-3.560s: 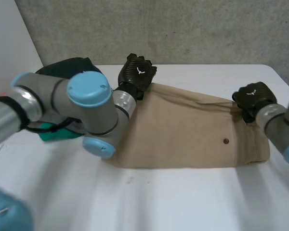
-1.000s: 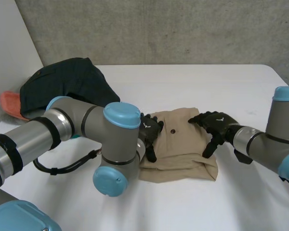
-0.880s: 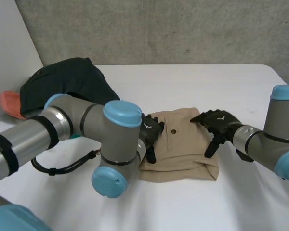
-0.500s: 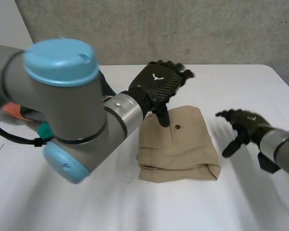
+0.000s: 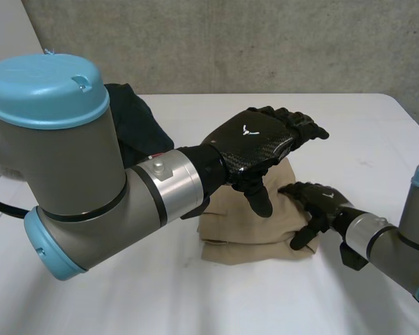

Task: Fold the laundry.

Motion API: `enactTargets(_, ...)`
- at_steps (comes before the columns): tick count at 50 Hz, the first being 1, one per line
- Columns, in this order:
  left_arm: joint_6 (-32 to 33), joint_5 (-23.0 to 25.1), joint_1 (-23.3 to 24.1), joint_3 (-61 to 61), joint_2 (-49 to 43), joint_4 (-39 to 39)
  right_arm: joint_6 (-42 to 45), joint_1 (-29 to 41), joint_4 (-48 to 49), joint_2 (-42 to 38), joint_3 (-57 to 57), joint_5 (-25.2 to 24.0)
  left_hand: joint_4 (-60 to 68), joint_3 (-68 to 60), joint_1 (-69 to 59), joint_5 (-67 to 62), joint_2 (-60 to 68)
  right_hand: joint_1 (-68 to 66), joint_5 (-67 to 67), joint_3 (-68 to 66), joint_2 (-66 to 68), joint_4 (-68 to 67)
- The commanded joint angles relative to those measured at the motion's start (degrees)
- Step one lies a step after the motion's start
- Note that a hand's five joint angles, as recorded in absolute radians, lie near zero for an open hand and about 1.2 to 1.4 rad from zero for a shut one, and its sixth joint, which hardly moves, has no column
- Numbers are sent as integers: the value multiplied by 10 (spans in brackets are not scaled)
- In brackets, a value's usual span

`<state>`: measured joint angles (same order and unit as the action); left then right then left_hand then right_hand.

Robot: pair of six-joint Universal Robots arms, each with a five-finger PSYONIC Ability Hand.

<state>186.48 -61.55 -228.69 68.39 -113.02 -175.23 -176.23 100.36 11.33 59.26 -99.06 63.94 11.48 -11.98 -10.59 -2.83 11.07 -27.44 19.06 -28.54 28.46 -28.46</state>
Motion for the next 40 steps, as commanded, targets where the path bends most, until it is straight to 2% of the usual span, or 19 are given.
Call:
enactTargets(1,0,0,0,0,0,0,3,8,-2,-22,40,2,8,-2,-16,6,12,-526,509,-515,515,-515)
enactTargets(8,0,-1,-3,-1,0,-1,-5,4,3,-32,106,22,8,-2,-16,6,12,-526,509,-515,515,-515)
enactTargets(12,0,-1,-4,-3,1,-1,-9,-33,2,-68,180,63,8,-2,-16,6,12,-526,509,-515,515,-515)
enactTargets(16,0,-1,-4,-4,6,-1,-23,-74,-5,-139,305,119,6,-1,-15,8,10,-526,509,-515,515,-515)
enactTargets(19,-1,-1,-4,-5,11,-1,-24,-91,-17,-182,377,138,6,-1,-15,8,10,-526,509,-515,515,-515)
enactTargets(21,-1,-1,-3,-7,12,-1,-24,-125,-45,-239,478,160,6,-1,-15,8,10,-526,509,-515,515,-515)
enactTargets(25,-1,-1,-2,-10,18,-1,-24,-147,-88,-315,608,179,6,-1,-15,8,10,-526,509,-515,515,-515)
enactTargets(33,-1,-1,-2,-8,21,-1,-22,-202,-197,-435,848,183,6,-1,-15,8,10,-526,509,-515,515,-515)
enactTargets(40,-1,-1,-3,-6,20,-1,-19,-227,-197,-445,874,171,6,-1,-15,8,10,-526,509,-515,515,-515)
